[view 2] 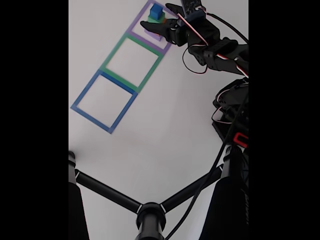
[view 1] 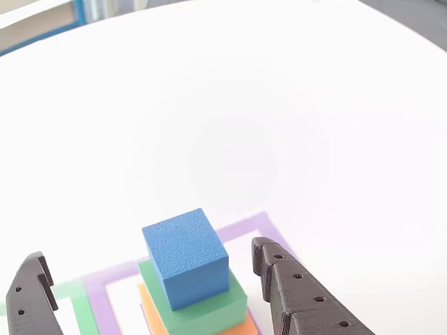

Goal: Tower of hanoi

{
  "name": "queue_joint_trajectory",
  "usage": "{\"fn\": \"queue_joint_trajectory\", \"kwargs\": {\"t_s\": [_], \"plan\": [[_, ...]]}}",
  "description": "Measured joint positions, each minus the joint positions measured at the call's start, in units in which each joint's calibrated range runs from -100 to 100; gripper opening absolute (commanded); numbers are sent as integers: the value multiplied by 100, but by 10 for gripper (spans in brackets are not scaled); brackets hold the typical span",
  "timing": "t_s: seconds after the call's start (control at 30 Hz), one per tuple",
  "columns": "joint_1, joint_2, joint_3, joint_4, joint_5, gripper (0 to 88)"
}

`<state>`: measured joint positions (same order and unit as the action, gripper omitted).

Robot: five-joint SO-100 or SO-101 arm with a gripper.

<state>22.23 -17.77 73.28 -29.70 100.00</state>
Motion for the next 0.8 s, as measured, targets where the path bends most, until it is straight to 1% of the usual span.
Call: {"fn": "queue_joint_trajectory", "kwargs": {"t_s": [0.4, 0.67, 0.7, 0.8], "plan": [[-139, 456, -200, -289, 0, 275], [-164, 456, -200, -305, 0, 207], [-180, 456, -200, -305, -59, 197], [-221, 464, -200, -305, 0, 172]]}}
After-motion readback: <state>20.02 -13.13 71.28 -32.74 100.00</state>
